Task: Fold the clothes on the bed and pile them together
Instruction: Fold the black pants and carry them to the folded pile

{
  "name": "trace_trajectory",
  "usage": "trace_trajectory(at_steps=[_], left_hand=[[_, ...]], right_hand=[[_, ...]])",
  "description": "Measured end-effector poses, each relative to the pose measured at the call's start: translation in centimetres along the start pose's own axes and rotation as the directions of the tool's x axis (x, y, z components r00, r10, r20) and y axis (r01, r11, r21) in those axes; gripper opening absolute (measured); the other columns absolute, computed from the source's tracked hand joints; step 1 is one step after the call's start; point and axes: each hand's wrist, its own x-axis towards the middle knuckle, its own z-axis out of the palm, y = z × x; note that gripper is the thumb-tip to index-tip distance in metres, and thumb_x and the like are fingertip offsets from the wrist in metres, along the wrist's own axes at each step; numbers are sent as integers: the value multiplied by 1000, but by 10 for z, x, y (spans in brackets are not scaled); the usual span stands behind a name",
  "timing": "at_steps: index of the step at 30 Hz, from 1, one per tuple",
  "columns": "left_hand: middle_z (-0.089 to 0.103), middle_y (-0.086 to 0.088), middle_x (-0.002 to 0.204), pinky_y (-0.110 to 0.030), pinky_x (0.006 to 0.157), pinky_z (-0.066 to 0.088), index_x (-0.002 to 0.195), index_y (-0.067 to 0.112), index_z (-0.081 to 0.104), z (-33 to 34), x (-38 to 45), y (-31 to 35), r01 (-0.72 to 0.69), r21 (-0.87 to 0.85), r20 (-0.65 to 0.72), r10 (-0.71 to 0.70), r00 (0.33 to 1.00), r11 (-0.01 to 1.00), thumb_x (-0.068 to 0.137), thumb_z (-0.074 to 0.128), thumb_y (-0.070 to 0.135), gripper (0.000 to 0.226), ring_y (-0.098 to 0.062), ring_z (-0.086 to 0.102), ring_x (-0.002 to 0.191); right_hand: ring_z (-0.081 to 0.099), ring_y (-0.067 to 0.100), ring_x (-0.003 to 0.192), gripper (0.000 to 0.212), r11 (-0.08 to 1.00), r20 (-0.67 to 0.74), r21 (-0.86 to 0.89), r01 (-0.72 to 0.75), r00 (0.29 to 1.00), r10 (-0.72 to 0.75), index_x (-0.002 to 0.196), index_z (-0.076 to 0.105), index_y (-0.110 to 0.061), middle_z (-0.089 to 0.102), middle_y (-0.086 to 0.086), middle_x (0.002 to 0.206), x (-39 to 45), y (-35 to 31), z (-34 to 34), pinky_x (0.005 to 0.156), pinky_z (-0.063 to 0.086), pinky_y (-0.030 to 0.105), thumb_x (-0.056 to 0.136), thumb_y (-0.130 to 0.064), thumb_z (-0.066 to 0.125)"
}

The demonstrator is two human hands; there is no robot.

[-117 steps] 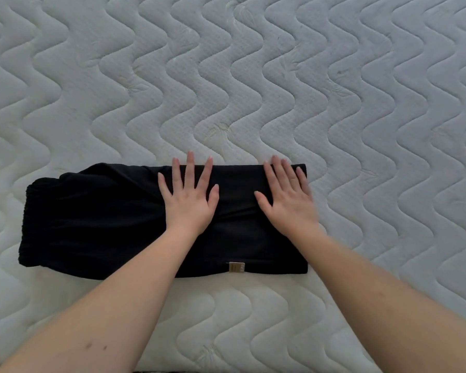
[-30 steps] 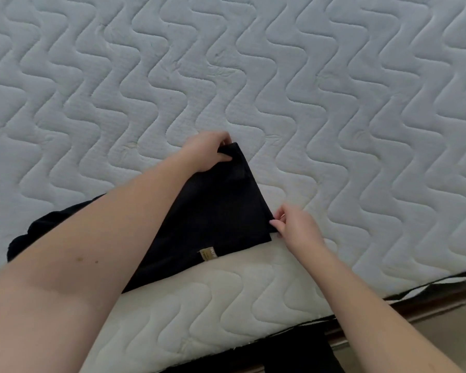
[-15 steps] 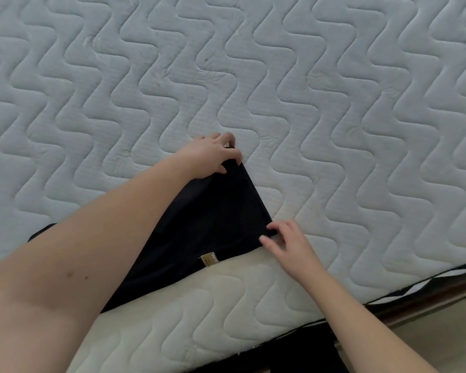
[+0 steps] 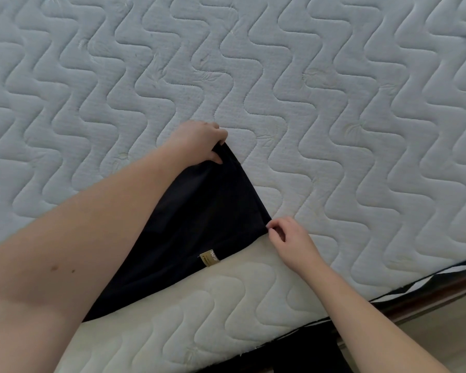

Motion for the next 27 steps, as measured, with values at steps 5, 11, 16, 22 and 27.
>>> trace_trajectory(at_steps=[5, 11, 16, 22, 27], left_hand=[[59, 0, 98, -33, 64, 34, 98, 20, 49, 7, -2, 3, 44, -135, 11, -43, 999, 990, 83, 72, 36, 32, -19, 45, 83], [56, -1, 88, -33, 61, 35, 91, 24, 41, 10, -5, 5, 98, -235, -21, -106, 994, 967, 89, 66, 32, 26, -25, 51, 80], [57, -5, 85, -35, 56, 37, 97, 23, 37, 14, -3, 17, 128, -321, -67, -157, 985, 938, 93, 61, 24, 24, -28, 55, 75], [62, -7, 108, -39, 78, 45, 128, 24, 43, 9, -3, 16, 151, -346, 22, -152, 988, 926, 88, 67, 15, 47, -28, 58, 98], [65, -2, 115, -38, 90, 46, 120, 23, 63, -7, -1, 21, 118, -285, 60, -105, 993, 951, 87, 69, 19, 33, -25, 56, 112]], right_hand=[[53, 1, 81, 25, 999, 17, -3, -35, 999, 36, 96, 56, -36, 54, -13, 90, 1, -6, 0, 71, 46, 23, 82, -53, 66], [49, 12, 64, 36, 989, -206, -94, -114, 974, 93, 70, 50, -17, 52, -5, 69, -2, -11, 9, 54, 34, 27, 94, -44, 54], [55, 18, 65, 32, 981, -289, -33, -191, 941, 173, 85, 48, -15, 55, -6, 67, -3, -13, 6, 57, 40, 33, 94, -45, 56], [52, 16, 91, 41, 974, -231, -185, -131, 969, 87, 109, 56, -20, 52, -4, 100, 3, -20, 11, 80, 45, 33, 85, -52, 66], [51, 12, 75, 29, 986, -217, 38, -162, 962, 167, 77, 52, -22, 56, -4, 83, 5, -20, 9, 62, 36, 16, 81, -39, 74]])
